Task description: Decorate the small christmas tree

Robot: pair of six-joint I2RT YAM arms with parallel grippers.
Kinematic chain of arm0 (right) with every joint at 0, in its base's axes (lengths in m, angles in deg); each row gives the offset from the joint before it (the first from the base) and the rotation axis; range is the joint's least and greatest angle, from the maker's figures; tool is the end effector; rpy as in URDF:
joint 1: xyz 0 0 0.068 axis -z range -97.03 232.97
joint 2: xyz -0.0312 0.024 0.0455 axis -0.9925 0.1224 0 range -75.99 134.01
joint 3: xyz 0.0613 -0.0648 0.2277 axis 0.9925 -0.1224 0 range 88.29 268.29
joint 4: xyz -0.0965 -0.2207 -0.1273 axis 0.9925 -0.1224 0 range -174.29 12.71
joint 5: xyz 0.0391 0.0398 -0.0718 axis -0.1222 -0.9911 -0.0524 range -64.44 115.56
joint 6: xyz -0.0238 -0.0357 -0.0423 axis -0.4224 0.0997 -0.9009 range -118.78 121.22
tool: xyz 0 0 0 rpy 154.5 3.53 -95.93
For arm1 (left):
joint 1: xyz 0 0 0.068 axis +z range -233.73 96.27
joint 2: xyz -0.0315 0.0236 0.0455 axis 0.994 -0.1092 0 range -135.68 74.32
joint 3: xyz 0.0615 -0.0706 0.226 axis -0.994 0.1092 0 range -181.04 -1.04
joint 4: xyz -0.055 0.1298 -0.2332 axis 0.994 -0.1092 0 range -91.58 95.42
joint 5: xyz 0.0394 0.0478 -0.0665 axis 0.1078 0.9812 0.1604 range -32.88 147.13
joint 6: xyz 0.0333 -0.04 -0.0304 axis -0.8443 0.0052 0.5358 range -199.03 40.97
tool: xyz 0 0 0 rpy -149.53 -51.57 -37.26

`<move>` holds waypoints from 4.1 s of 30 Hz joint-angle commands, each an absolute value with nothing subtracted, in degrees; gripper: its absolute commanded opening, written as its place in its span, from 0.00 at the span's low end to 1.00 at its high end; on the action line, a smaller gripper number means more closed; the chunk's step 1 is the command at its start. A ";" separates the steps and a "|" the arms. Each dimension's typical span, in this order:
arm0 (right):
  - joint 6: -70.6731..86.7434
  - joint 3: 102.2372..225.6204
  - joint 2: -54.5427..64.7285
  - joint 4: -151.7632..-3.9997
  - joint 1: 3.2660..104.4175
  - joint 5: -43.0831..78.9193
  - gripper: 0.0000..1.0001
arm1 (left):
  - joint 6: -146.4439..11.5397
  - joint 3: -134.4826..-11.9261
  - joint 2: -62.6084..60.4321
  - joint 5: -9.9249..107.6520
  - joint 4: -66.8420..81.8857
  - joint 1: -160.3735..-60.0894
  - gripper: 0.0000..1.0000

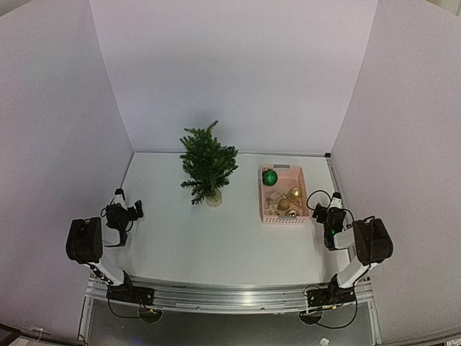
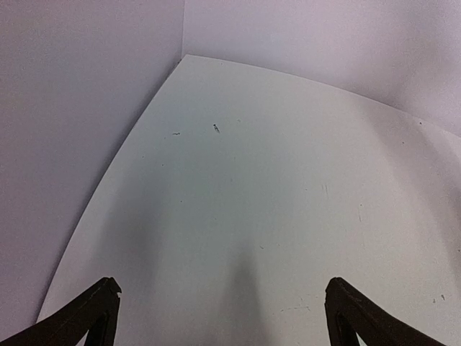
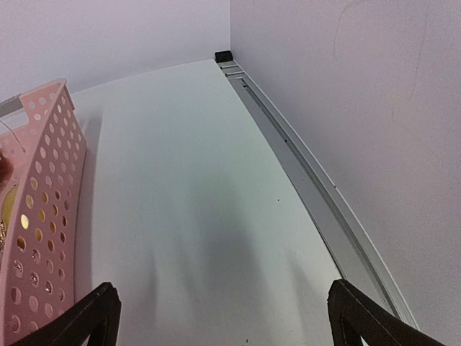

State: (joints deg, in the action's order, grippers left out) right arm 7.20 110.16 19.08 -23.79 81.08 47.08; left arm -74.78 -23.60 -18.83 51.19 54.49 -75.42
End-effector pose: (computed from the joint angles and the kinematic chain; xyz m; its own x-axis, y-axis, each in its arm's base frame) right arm 0.2815 -0.0071 0.0799 -0.3024 0.0870 -0.9492 0.3478 0.9372 -0.0249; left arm 0.2826 0.0366 0.0823 -0.3583 -0.1269 -0.9249 -0.0753 0.9914 -0.1068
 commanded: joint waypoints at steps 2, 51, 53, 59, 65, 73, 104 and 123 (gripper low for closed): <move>6.76 111.32 19.02 -21.91 81.38 47.95 0.98 | -75.51 -25.31 -18.74 50.78 56.17 -75.17 1.00; 50.94 188.59 37.71 -104.52 54.63 10.21 0.71 | -64.62 -58.25 2.76 27.67 12.87 -81.53 1.00; 50.97 188.79 38.43 -104.45 54.63 10.67 0.61 | -64.20 -58.31 2.71 27.72 13.09 -81.48 1.00; 50.54 188.11 37.41 -104.49 54.62 11.26 0.07 | -63.24 -57.83 3.16 27.50 13.81 -81.53 1.00; 49.73 186.26 33.12 -104.56 54.62 14.06 0.00 | -62.28 -57.42 3.16 27.03 14.08 -81.52 1.00; 45.56 187.25 23.68 -104.66 54.63 18.24 0.00 | -62.13 -57.27 3.66 26.25 15.00 -81.52 1.00; 16.75 227.27 27.04 -103.52 53.27 0.55 0.00 | -60.84 -62.98 5.25 11.88 17.94 -81.68 1.00; 14.68 209.83 20.58 -101.85 36.27 6.22 0.00 | -78.63 -104.84 -13.79 4.46 -23.52 -112.94 0.91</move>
